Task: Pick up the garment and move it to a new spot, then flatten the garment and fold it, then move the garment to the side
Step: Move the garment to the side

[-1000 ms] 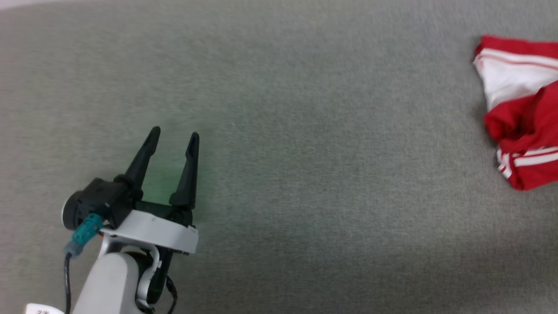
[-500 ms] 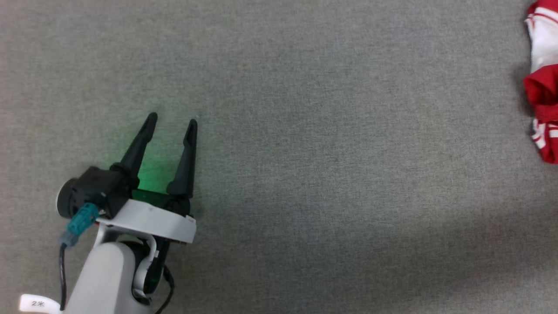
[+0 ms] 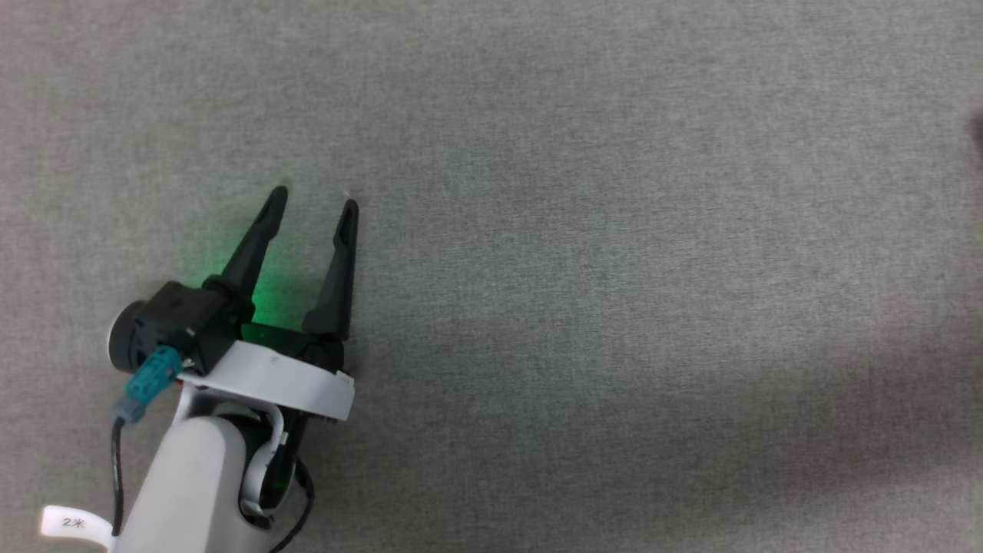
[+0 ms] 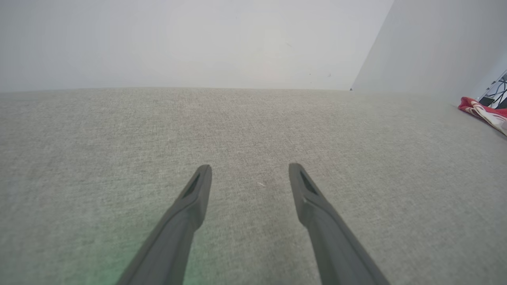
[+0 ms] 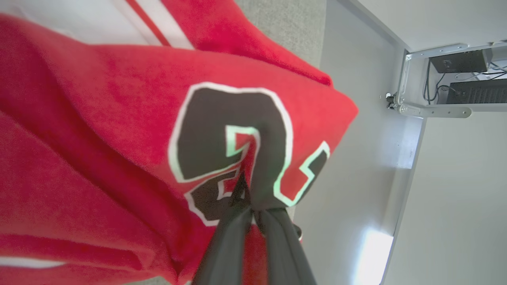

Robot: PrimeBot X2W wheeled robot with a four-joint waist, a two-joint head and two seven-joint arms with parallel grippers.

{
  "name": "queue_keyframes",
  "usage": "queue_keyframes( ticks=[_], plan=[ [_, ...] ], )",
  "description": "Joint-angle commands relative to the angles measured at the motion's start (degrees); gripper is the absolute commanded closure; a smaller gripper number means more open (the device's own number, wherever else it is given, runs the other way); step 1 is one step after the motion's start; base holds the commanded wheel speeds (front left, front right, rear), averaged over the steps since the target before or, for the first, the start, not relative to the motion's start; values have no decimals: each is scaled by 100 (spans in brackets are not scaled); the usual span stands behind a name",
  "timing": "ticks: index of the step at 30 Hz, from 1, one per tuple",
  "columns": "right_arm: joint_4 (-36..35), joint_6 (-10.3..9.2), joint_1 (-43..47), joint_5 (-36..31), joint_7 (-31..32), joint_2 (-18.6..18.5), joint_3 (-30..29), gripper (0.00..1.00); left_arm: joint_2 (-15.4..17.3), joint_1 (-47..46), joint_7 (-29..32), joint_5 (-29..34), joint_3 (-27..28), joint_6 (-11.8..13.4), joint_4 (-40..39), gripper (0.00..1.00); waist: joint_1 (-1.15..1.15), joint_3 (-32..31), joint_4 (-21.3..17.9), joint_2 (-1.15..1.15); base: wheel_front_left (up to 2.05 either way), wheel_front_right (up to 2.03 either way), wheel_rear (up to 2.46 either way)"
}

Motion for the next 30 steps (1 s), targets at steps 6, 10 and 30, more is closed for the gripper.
queue_keyframes(
  ticks=[6, 10, 30],
  plan=[
    [570, -9, -8, 136, -4, 347, 179, 100, -6, -47, 22, -60, -17, 45, 10, 0, 0, 1, 121, 0, 0, 0, 0],
    [928, -9, -4, 264, -18, 469, 188, 100, -14, 21, 7, -103, -36, 62, 32, 0, 0, -40, 173, 0, 0, 0, 0],
    [1463, -9, -116, 763, -742, 1656, -143, 0, 94, 824, -277, -306, 177, 247, 511, 0, 0, -1718, -194, 0, 0, 0, 0]
  ],
)
